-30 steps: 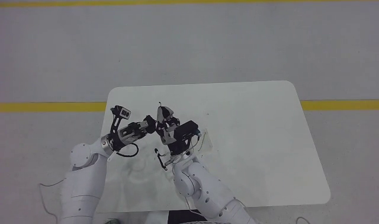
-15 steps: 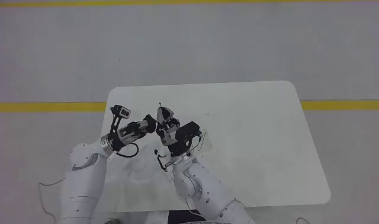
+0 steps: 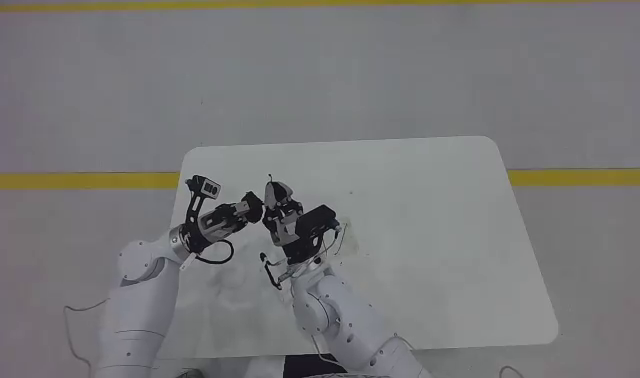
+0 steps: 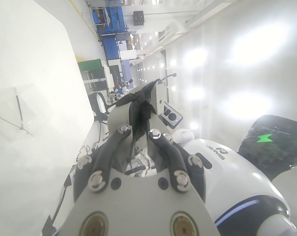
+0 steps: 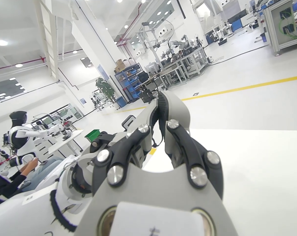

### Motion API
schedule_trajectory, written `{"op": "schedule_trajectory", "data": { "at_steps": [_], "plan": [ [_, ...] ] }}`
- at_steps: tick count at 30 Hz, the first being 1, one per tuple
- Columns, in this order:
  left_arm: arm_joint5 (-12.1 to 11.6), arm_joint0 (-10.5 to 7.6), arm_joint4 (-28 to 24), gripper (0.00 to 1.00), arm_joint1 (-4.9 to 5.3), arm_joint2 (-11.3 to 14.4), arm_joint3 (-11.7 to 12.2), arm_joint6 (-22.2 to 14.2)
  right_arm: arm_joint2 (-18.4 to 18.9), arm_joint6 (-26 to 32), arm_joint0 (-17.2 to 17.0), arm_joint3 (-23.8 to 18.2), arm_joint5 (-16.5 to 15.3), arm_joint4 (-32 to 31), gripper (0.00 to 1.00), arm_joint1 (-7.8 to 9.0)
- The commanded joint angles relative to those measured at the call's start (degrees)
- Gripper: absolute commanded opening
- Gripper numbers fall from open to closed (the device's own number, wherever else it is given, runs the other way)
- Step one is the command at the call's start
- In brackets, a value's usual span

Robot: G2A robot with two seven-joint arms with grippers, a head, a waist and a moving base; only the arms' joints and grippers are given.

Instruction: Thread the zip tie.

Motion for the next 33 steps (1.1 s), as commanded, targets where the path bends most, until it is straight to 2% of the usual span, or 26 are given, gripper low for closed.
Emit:
{"op": "schedule_trajectory", "data": {
  "at_steps": [1,2,5,17,23,28,33],
  "plan": [
    [0.0,-0.05,0.0,0.0,0.15,0.1,0.0,0.1,0.0,0.0,0.1,0.0,0.0,0.0,0.18,-0.02],
    [0.0,-0.1,-0.1,0.0,0.21,0.2,0.1,0.1,0.0,0.0,0.1,0.0,0.0,0.0,0.28,-0.03],
    [0.0,-0.23,-0.1,0.0,0.4,0.4,0.2,0.3,0.1,0.1,0.2,0.0,-0.2,0.0,0.34,-0.05],
    [0.0,-0.79,-0.4,0.0,1.06,1.0,0.6,1.0,0.8,0.9,0.2,-0.5,-0.7,-0.8,0.29,0.17],
    [0.0,-1.1,0.4,0.0,1.41,1.0,1.0,2.1,2.1,2.4,-0.6,-2.2,-1.8,-2.9,0.18,0.9],
    [0.0,-0.92,1.2,0.0,1.41,0.9,0.2,3.9,2.6,4.6,-1.6,-3.6,-3.0,-3.6,0.18,1.41],
    [0.0,-0.96,1.3,0.0,1.34,1.5,0.2,4.0,2.8,5.4,-1.9,-4.1,-3.3,-3.6,0.15,1.63]
  ]
}}
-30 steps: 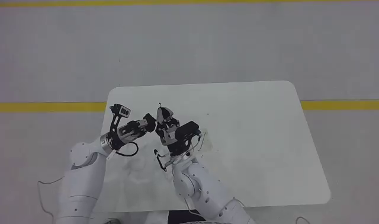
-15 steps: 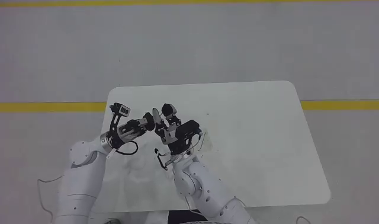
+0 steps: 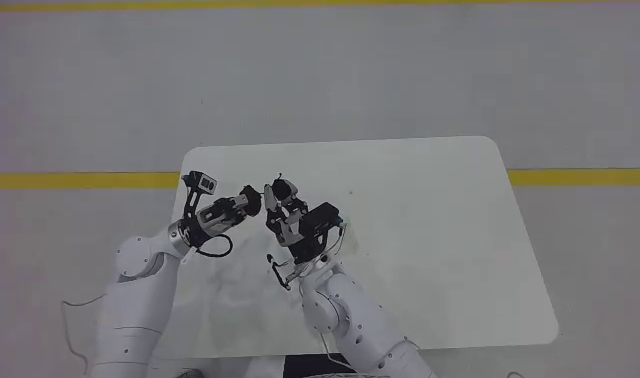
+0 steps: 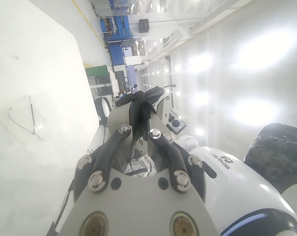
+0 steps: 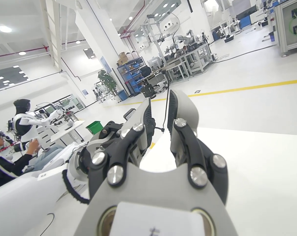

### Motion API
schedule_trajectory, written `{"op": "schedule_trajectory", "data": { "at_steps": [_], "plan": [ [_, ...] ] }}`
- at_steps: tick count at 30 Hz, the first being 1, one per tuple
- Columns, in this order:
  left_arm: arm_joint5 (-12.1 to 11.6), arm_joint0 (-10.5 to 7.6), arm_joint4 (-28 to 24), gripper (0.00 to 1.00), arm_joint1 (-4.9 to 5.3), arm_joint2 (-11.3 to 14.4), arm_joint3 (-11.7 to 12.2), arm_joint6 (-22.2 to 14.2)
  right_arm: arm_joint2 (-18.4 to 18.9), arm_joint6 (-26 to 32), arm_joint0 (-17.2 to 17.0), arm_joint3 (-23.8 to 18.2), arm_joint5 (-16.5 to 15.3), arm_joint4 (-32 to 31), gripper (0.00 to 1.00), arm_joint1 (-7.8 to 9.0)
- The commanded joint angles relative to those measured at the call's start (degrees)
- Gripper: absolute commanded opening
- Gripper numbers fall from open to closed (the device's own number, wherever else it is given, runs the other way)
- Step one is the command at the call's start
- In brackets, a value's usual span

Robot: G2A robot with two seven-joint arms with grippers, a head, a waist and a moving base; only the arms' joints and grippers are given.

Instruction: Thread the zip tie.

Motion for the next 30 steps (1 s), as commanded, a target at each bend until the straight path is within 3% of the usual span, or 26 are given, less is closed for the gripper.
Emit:
{"op": "schedule_trajectory", "data": {
  "at_steps": [1,5,30],
  "plan": [
    [0.0,-0.07,0.0,0.0,-0.01,0.3,0.1,-0.1,0.0,0.1,0.1,0.0,-0.1,0.1,0.15,0.02],
    [0.0,-0.21,-0.1,0.0,-0.01,0.5,0.3,-0.3,-0.1,0.2,0.4,0.4,0.1,0.4,0.0,0.0],
    [0.0,-0.34,-1.2,0.0,0.08,0.5,0.2,-1.0,-1.1,0.8,1.2,1.9,3.3,-2.8,0.0,0.11]
  ]
}}
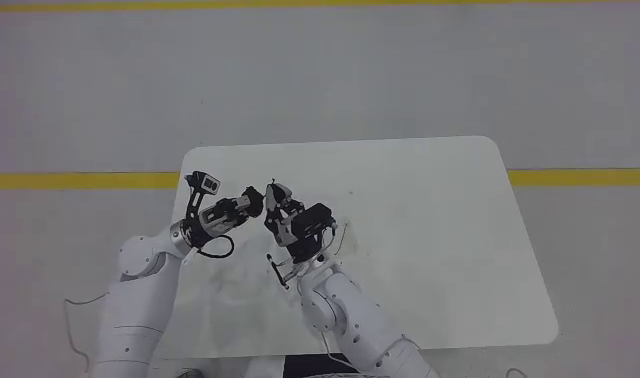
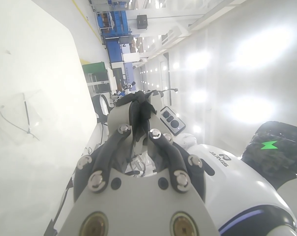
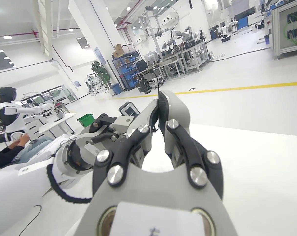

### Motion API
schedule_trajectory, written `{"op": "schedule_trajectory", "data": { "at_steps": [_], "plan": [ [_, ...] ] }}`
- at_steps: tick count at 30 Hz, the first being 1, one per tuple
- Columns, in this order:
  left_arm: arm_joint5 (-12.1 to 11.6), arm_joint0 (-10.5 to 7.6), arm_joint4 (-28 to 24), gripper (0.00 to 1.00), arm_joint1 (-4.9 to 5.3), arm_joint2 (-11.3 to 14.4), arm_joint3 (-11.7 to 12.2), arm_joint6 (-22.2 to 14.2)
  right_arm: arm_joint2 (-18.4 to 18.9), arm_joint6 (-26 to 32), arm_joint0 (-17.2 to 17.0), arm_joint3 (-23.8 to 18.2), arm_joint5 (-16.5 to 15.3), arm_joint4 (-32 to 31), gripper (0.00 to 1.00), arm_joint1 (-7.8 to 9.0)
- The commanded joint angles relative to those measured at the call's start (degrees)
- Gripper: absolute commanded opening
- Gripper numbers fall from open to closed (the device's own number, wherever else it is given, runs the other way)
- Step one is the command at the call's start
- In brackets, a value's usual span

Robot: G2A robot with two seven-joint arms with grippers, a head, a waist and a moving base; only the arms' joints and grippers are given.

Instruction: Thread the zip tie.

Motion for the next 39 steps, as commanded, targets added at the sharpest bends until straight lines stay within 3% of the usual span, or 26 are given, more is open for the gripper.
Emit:
{"op": "schedule_trajectory", "data": {
  "at_steps": [1,13,14,15,23,28,30,32,39],
  "plan": [
    [0.0,-0.01,0.0,0.0,0.01,-0.1,0.0,0.0,0.0,0.1,-0.1,0.0,0.4,0.0,0.0,0.0],
    [0.0,0.32,-0.6,0.0,-0.07,-0.1,-0.2,0.1,-0.3,0.6,-0.5,0.1,-0.4,0.6,0.0,0.13],
    [0.0,0.33,-0.8,0.0,-0.08,-0.1,-0.2,0.1,-0.2,0.5,-0.5,-0.1,-0.6,0.7,0.29,0.15],
    [0.0,0.35,-0.9,0.0,-0.09,-0.1,-0.3,0.2,-0.1,0.4,-0.6,-0.2,-0.6,0.8,1.0,0.19],
    [0.3,0.08,-4.8,0.0,-0.06,0.1,1.3,1.2,1.8,-2.1,-2.2,-2.9,-1.4,-2.0,1.0,1.18],
    [3.6,-0.66,-9.7,0.0,0.17,0.4,2.4,0.0,3.4,-3.9,-3.1,-3.6,-1.5,-8.9,1.0,2.34],
    [6.2,-0.93,-11.5,0.0,0.32,0.7,2.7,-1.1,4.0,-4.5,-3.4,-3.6,-1.3,-9.9,1.0,2.61],
    [6.5,-1.43,-8.8,0.0,0.71,0.6,2.4,-2.1,4.1,-4.6,-3.4,-3.6,-1.0,-9.7,1.0,2.62],
    [6.5,-1.43,-8.8,0.0,0.71,0.6,2.4,-2.1,4.1,-4.6,-3.4,-3.6,-1.0,-9.7,1.0,2.62]
  ]
}}
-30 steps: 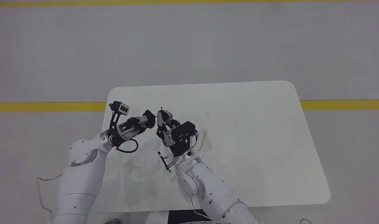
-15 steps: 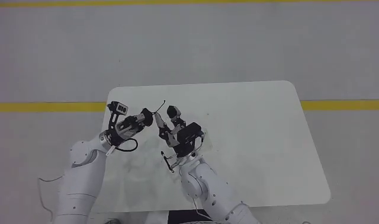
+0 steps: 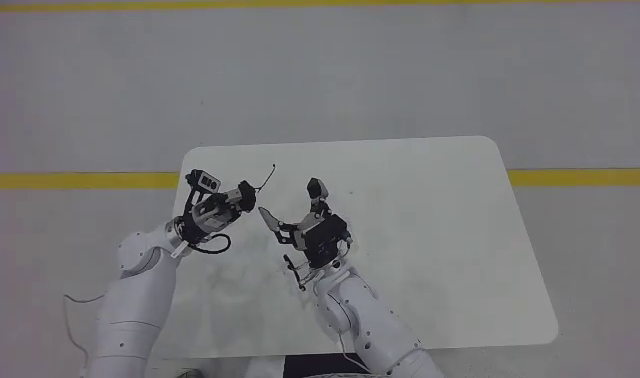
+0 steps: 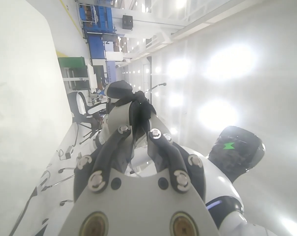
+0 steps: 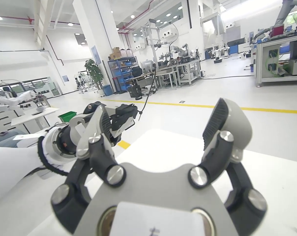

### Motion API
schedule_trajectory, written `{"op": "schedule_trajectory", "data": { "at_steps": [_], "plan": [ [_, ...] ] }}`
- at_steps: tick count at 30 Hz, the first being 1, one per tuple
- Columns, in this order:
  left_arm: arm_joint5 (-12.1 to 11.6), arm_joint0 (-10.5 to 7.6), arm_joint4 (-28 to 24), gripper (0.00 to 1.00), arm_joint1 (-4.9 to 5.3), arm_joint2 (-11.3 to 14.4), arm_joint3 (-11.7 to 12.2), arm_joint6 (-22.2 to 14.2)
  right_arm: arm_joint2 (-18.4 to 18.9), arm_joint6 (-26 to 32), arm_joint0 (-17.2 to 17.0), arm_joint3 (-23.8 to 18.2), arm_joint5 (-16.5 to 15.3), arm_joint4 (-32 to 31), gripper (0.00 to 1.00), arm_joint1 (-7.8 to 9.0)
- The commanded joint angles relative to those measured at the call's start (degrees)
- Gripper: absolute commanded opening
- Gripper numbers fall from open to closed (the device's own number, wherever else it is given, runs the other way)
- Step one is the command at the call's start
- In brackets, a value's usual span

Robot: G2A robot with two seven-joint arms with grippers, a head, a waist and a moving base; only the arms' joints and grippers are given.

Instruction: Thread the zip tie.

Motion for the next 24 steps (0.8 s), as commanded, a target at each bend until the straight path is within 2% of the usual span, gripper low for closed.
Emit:
{"op": "schedule_trajectory", "data": {
  "at_steps": [1,4,5,6,9,10,15,18,20,21,24],
  "plan": [
    [0.8,0.07,-0.5,0.0,-0.04,0.2,-0.1,0.7,0.0,0.0,0.0,0.0,0.0,0.0,1.0,0.0],
    [4.8,0.13,-3.1,0.0,0.11,0.3,-0.1,1.8,0.1,0.3,0.9,-0.1,0.6,-5.4,1.0,0.46],
    [7.6,0.22,-5.1,0.0,0.19,0.2,0.4,2.1,-0.1,0.6,1.5,0.1,0.1,-7.7,1.0,0.83],
    [10.3,0.13,-6.4,0.0,0.28,0.2,0.4,1.8,-0.7,0.8,2.5,0.5,0.4,-7.7,1.0,1.29],
    [15.4,0.04,-10.1,0.0,0.61,-0.5,0.9,0.9,-3.0,0.9,4.5,1.6,2.8,-7.7,1.0,2.74],
    [16.2,-0.02,-10.6,0.0,0.74,-0.8,1.1,0.6,-3.9,1.1,5.3,1.9,3.8,-7.7,1.0,3.21],
    [23.3,-0.13,-13.5,0.0,1.29,-0.4,2.4,-2.1,-8.2,2.3,8.4,3.0,8.3,-7.7,1.0,5.41],
    [25.5,-0.26,-16.0,0.0,1.43,-0.3,2.9,-2.4,-10.0,3.1,9.5,3.5,10.9,-7.7,1.0,6.18],
    [24.9,-0.36,-16.2,0.0,1.52,-0.3,2.7,-1.9,-10.5,2.8,9.4,3.9,11.1,-7.5,1.0,6.32],
    [23.7,-0.21,-16.3,0.0,1.52,-0.2,2.2,-1.7,-10.4,2.7,9.3,4.0,11.0,-7.2,1.0,6.31],
    [23.7,-0.21,-16.3,0.0,1.52,-0.2,2.2,-1.7,-10.4,2.7,9.3,4.0,11.0,-7.2,1.0,6.31]
  ]
}}
